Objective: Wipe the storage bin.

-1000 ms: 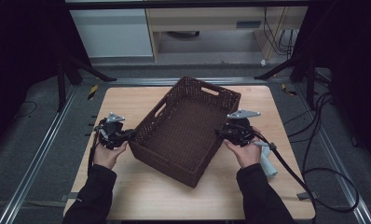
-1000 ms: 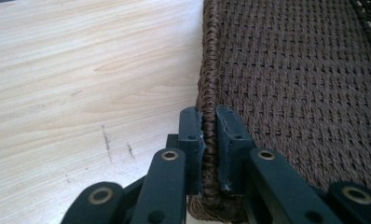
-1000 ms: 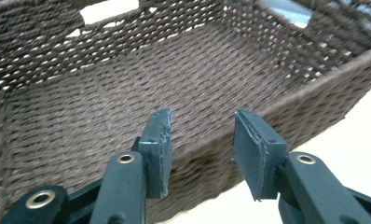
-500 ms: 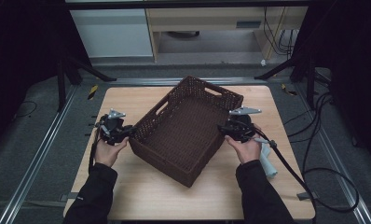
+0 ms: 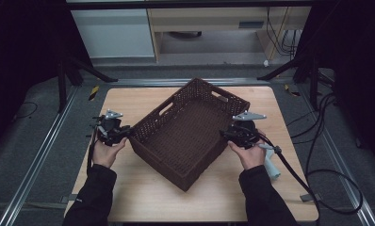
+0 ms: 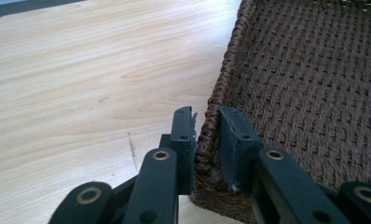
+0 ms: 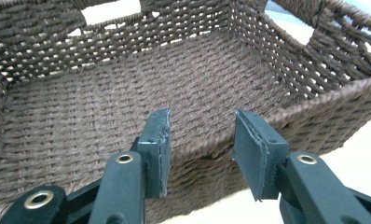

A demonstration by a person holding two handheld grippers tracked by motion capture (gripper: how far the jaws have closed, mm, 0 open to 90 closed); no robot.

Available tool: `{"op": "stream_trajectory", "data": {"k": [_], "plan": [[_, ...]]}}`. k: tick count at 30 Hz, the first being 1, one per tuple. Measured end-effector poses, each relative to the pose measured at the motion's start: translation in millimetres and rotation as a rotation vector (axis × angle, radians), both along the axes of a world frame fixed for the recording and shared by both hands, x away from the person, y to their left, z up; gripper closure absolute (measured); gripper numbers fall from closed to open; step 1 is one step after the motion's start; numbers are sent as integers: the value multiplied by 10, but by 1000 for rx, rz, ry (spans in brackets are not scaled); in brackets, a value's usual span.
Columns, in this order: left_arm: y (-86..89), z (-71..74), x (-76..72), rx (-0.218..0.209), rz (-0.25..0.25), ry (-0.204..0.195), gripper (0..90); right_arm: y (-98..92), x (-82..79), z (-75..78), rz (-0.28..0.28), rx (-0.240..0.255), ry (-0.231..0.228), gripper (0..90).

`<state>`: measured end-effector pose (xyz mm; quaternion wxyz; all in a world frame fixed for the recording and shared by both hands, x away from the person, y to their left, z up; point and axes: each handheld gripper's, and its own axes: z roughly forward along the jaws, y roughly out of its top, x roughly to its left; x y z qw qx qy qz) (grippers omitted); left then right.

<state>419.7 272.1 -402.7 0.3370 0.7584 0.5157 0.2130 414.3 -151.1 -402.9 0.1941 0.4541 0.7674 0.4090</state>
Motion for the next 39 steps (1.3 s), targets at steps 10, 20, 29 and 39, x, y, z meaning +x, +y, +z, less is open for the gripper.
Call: {"op": "stream_trajectory", "data": {"k": [10,20,29,39], "plan": [[16,-15,105,-7,23,-6,712,-34,74,-7,-49,-32,-14,539],[-16,48,-51,-2,35,-19,560,-75,7,-30,-53,17,1,550],[-77,55,-149,6,58,-25,504,-54,-72,-10,-40,2,-2,541],[1,17,9,-31,61,-27,531,-198,-20,26,-108,-21,-26,475]]}}
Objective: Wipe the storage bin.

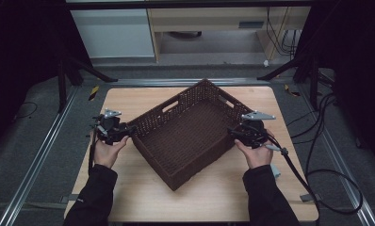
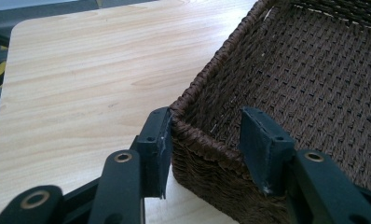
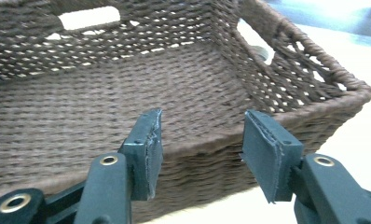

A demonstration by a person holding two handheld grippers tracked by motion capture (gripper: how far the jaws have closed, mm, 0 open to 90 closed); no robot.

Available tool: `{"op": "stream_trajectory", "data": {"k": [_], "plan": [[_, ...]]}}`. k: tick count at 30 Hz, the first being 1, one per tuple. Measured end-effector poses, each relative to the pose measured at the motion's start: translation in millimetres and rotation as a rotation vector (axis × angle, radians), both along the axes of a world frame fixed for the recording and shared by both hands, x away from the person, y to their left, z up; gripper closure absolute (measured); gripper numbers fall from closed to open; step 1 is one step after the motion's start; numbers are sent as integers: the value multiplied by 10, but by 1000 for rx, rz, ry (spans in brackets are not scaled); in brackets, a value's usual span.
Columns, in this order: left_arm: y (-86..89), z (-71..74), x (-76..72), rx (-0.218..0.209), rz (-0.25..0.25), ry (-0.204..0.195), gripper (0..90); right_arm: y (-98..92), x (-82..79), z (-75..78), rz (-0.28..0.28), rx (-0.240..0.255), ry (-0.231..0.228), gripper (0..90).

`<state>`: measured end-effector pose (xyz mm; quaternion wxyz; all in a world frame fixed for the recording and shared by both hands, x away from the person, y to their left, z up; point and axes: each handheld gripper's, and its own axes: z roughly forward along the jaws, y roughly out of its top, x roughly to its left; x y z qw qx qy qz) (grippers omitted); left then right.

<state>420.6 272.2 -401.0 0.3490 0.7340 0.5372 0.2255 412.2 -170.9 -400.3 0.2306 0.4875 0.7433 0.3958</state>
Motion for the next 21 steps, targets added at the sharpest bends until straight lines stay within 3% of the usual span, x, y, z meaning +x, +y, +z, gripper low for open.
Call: {"op": "stream_trajectory", "data": {"k": [10,17,21], "plan": [[9,27,-18,-28,-3,8,508,13,16,-40,-2,-5,8,491],[-95,52,-180,-12,-29,-10,479,32,-36,-29,-1,-15,12,486],[-141,34,-196,-3,-45,-16,474,33,-48,-22,4,-13,13,483]]}}
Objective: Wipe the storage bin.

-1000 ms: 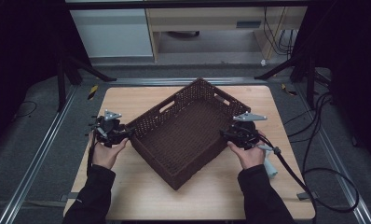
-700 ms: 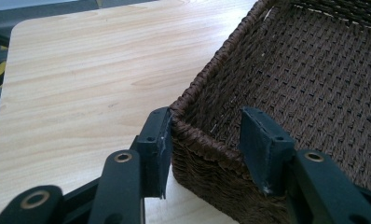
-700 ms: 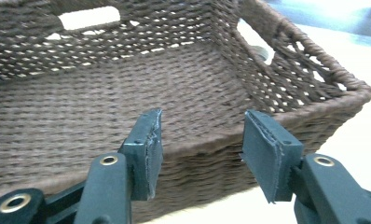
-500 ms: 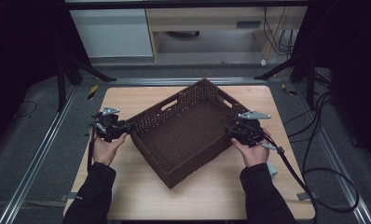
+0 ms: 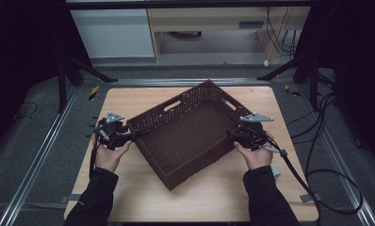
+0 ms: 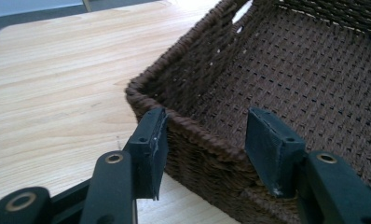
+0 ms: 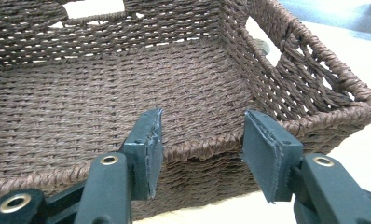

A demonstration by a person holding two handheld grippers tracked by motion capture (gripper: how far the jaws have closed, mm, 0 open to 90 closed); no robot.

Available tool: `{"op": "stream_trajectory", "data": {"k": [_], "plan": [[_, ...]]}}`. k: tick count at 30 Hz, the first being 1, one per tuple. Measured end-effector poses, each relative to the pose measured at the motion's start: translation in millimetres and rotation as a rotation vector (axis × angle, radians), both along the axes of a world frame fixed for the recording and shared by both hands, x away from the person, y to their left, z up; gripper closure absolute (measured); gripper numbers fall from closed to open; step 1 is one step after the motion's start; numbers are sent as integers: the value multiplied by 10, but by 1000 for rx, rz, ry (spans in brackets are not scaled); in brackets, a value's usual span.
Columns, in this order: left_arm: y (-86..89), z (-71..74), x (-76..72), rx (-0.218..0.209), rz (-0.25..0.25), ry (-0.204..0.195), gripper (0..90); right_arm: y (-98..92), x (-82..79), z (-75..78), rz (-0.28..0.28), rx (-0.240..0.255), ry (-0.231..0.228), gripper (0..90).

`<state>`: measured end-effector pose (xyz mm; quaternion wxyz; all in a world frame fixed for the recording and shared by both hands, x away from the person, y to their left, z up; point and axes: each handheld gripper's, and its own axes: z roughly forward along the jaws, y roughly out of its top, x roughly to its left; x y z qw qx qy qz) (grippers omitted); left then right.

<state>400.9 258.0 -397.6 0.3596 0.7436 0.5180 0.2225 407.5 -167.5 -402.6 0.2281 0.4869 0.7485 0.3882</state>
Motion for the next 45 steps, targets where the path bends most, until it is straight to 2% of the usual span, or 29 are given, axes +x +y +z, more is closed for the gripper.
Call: {"op": "stream_trajectory", "data": {"k": [2,4,9,15,20,25,28,31,32,33,39,42,45], "plan": [[-16,-39,20,-8,-4,18,474,-10,1,7,13,-1,-4,482],[-14,-56,45,0,-1,10,457,-20,-4,25,19,4,-8,480],[24,-82,122,-10,7,8,473,-96,14,73,-16,0,-28,464],[59,-90,221,-12,15,10,489,-113,33,42,-40,-19,-33,461],[49,-59,189,-18,13,17,484,-125,32,21,-41,-19,-37,474],[5,-28,47,-32,-19,20,449,-107,17,16,-39,-56,-41,478],[-38,-39,10,-36,-37,22,444,-89,7,21,-39,-71,-40,478],[-64,-51,17,-13,-35,24,455,-85,5,27,-35,-77,-41,478],[-72,-60,23,8,-31,17,455,-89,5,35,-31,-70,-38,479],[-53,-64,39,1,-28,18,481,-117,7,62,-24,-47,-31,479],[15,-89,128,-31,-19,24,509,-226,32,127,-45,-43,-62,467],[33,-87,178,-24,-17,29,519,-323,71,126,-62,-41,-72,464],[46,-95,220,-23,-12,27,528,-418,122,98,-68,-36,-63,488]]}}
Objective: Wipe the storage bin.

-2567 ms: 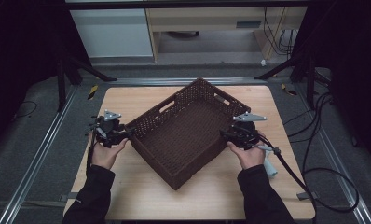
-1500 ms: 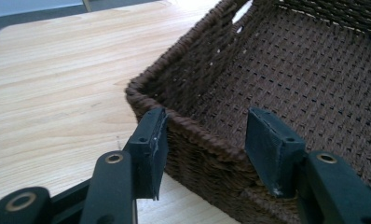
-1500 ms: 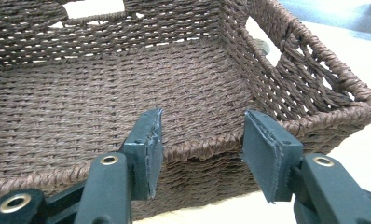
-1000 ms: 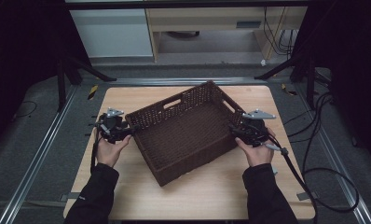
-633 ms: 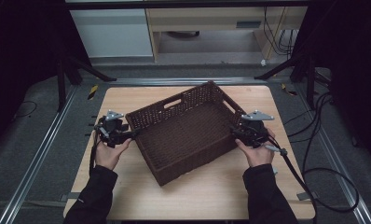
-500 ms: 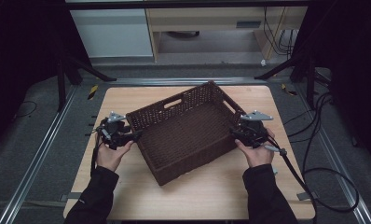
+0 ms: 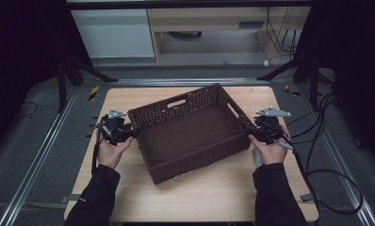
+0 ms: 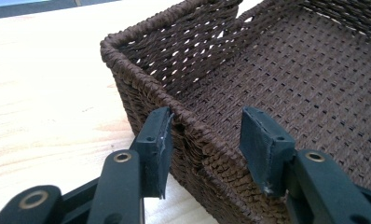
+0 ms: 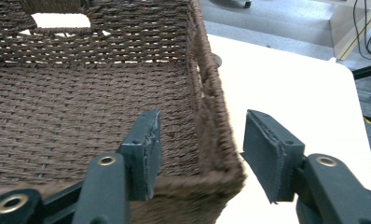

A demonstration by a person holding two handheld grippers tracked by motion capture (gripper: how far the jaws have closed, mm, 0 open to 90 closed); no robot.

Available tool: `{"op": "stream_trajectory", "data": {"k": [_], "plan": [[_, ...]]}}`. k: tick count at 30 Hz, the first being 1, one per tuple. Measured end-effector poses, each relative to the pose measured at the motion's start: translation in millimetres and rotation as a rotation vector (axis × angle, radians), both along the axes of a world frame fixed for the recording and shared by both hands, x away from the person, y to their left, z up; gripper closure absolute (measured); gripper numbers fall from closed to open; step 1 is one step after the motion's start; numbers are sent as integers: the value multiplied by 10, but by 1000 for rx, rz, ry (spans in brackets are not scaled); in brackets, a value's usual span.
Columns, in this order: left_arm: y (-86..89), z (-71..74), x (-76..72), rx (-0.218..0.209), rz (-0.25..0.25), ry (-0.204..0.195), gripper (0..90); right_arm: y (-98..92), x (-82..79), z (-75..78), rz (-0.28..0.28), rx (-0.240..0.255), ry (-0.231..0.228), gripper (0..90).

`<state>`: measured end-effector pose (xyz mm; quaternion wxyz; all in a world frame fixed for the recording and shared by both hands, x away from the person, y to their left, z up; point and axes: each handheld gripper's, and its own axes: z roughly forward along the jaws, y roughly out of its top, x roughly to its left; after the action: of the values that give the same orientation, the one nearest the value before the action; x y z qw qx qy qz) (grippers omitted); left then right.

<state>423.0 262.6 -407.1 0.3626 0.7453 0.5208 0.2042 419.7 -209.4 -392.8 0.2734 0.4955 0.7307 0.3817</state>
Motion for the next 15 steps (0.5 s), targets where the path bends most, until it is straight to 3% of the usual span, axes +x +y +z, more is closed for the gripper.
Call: {"op": "stream_trajectory", "data": {"k": [5,7,10,15], "plan": [[-13,6,-9,15,2,-6,529,-69,74,-84,2,0,30,566],[-17,14,-14,25,0,-15,522,-79,93,-119,8,-9,53,641],[-20,36,-49,8,-7,-5,482,-93,91,-143,6,-21,59,711],[-72,7,-164,13,-37,1,456,-109,31,-121,21,-19,83,728]]}}
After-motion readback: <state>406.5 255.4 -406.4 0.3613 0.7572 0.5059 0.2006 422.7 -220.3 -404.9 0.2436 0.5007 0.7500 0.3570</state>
